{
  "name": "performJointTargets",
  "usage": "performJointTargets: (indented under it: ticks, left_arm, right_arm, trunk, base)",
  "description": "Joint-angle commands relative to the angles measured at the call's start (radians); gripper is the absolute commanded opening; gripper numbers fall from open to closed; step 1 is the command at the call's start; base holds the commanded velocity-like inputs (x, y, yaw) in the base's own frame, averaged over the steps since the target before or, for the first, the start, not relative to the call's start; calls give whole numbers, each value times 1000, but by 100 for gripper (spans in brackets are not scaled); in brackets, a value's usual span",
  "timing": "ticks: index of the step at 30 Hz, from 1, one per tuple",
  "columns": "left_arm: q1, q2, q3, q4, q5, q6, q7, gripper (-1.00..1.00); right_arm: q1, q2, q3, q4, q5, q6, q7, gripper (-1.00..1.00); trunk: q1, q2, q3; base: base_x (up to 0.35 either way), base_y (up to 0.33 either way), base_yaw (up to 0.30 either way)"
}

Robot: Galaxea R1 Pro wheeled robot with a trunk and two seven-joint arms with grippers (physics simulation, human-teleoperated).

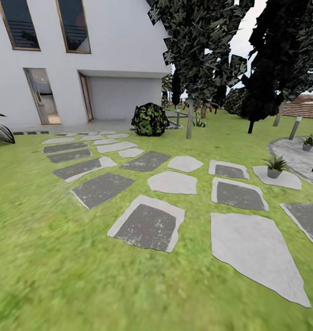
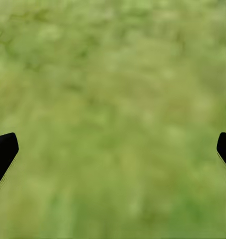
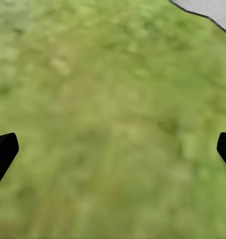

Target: Pick up the pesticide atomizer in the garden and spray insectifuge to fully cover both potted plants in the garden.

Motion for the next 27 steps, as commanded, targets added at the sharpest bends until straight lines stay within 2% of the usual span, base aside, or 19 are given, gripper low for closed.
performJointTargets:
  ticks: [1,18,27]
  left_arm:
    - [0,0,1,1,1,-3,-1,100]
    - [0,0,1,1,1,-3,-1,100]
    - [0,0,1,1,1,-3,-1,100]
  right_arm:
    - [0,0,0,1,0,-3,0,100]
    - [-1,0,0,1,0,-2,0,100]
    - [-1,0,0,1,0,-2,0,100]
  trunk:
    - [0,0,-3]
    - [0,0,-29]
    - [0,0,-32]
  base:
    - [339,0,0]
    - [339,0,0]
    - [339,0,0]
